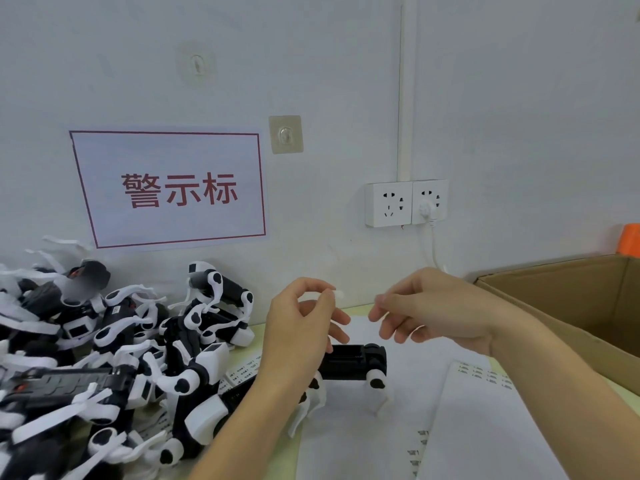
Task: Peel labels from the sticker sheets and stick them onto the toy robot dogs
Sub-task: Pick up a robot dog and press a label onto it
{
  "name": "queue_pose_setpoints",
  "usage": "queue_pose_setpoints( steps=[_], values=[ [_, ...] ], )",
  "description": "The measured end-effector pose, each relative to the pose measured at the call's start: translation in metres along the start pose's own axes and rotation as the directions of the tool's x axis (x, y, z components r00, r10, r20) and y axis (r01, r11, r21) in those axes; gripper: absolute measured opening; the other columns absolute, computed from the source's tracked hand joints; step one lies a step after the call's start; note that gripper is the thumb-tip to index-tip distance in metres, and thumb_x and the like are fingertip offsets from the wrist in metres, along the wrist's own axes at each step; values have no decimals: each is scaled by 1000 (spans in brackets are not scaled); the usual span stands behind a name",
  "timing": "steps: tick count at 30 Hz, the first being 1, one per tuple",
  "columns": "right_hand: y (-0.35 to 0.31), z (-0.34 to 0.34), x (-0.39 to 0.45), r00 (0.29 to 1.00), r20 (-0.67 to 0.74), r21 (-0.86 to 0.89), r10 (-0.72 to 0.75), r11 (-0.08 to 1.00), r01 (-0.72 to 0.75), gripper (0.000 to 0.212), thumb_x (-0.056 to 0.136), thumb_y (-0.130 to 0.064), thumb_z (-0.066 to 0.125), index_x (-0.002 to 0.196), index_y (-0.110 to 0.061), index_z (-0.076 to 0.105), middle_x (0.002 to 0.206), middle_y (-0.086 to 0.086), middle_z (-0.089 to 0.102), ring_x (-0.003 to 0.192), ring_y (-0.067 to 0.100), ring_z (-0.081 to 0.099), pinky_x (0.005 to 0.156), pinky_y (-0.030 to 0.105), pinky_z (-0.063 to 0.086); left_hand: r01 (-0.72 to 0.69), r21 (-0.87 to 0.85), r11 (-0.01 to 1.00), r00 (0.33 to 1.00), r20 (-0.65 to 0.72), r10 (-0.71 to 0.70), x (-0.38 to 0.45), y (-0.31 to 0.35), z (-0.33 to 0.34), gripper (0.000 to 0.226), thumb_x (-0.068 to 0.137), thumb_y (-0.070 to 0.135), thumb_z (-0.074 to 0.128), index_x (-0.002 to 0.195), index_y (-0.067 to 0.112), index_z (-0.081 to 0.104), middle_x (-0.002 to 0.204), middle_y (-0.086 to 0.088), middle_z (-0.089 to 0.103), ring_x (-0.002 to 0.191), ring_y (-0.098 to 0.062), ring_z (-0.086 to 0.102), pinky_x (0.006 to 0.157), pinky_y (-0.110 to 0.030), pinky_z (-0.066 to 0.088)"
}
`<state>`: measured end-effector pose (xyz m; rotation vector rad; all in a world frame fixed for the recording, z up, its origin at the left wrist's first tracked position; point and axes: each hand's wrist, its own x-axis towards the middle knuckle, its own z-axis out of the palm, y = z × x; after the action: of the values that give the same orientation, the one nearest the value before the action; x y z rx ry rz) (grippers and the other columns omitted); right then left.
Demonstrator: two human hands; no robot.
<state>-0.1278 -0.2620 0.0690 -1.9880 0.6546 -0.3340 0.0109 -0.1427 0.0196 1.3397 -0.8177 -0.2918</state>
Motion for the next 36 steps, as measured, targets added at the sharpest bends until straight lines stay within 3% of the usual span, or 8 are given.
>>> queue_pose_setpoints(
  steps=[4, 7, 9, 12, 18, 22, 26, 36],
  values=[
    [-2, 6, 3, 999, -17, 179, 39, 983, -36, 31, 100, -31, 58, 91, -9, 77, 80, 4, 77, 64, 9, 65, 58, 19, 46, -360, 279, 890, 920, -50, 388, -1, -8, -1, 15, 89, 33, 74, 81, 23, 65, 62, 5, 67, 54, -9, 60, 53, -15, 43],
    [-4, 7, 2, 998, 29, 304, 59, 950, -65, 31, 99, -31, 58, 92, -7, 77, 80, 5, 76, 61, 9, 65, 48, 17, 43, -655, 542, 527, 663, 78, 744, 3, -17, -11, 35, 87, 43, 70, 72, 11, 68, 56, 6, 59, 51, -14, 54, 51, -26, 47],
    [-5, 6, 1, 995, 79, 332, 57, 940, -80, 31, 98, -32, 60, 88, -9, 78, 79, 5, 75, 60, 9, 65, 45, 16, 42, -731, 617, 292, 490, 177, 854, 7, -21, -16, 41, 91, 41, 66, 67, 7, 68, 54, 1, 56, 47, -19, 51, 44, -35, 46],
    [-6, 5, -2, 987, 148, 306, 54, 947, -98, 31, 95, -35, 62, 81, -14, 81, 80, 5, 74, 60, 9, 64, 45, 16, 41, -756, 642, 132, 365, 245, 898, 9, -22, -20, 48, 98, 37, 62, 62, 6, 64, 51, 1, 50, 45, -19, 42, 39, -35, 40],
    [-6, 3, -5, 962, 272, 238, 29, 966, -96, 33, 91, -41, 64, 84, -13, 80, 77, 3, 72, 54, 6, 53, 44, 15, 37, -752, 649, 119, 360, 252, 898, 8, -22, -23, 59, 104, 42, 51, 60, 6, 65, 48, -1, 50, 42, -24, 44, 38, -40, 40],
    [-7, 2, -7, 944, 327, 363, -42, 928, -85, 29, 73, -42, 72, 76, -14, 79, 70, 3, 67, 50, 6, 50, 39, 14, 34, -743, 662, 104, 356, 258, 898, 7, -19, -25, 61, 105, 40, 48, 59, 4, 65, 48, -2, 50, 41, -24, 42, 38, -40, 39],
    [-8, 1, -8, 928, 360, 435, -94, 897, -78, 22, 74, -36, 80, 78, -14, 79, 69, 1, 65, 50, 5, 50, 37, 13, 33, -736, 671, 89, 351, 266, 898, 7, -16, -27, 63, 106, 40, 45, 59, 3, 66, 46, -2, 47, 40, -24, 39, 37, -40, 38],
    [-10, 2, -8, 953, 291, 331, -87, 943, -15, 17, 65, -24, 89, 75, -14, 80, 66, 0, 65, 49, 4, 49, 41, 13, 34, -724, 687, 60, 344, 285, 895, 6, -15, -28, 60, 105, 40, 50, 57, 5, 64, 45, -2, 42, 41, -24, 36, 37, -39, 37]
  ],
)
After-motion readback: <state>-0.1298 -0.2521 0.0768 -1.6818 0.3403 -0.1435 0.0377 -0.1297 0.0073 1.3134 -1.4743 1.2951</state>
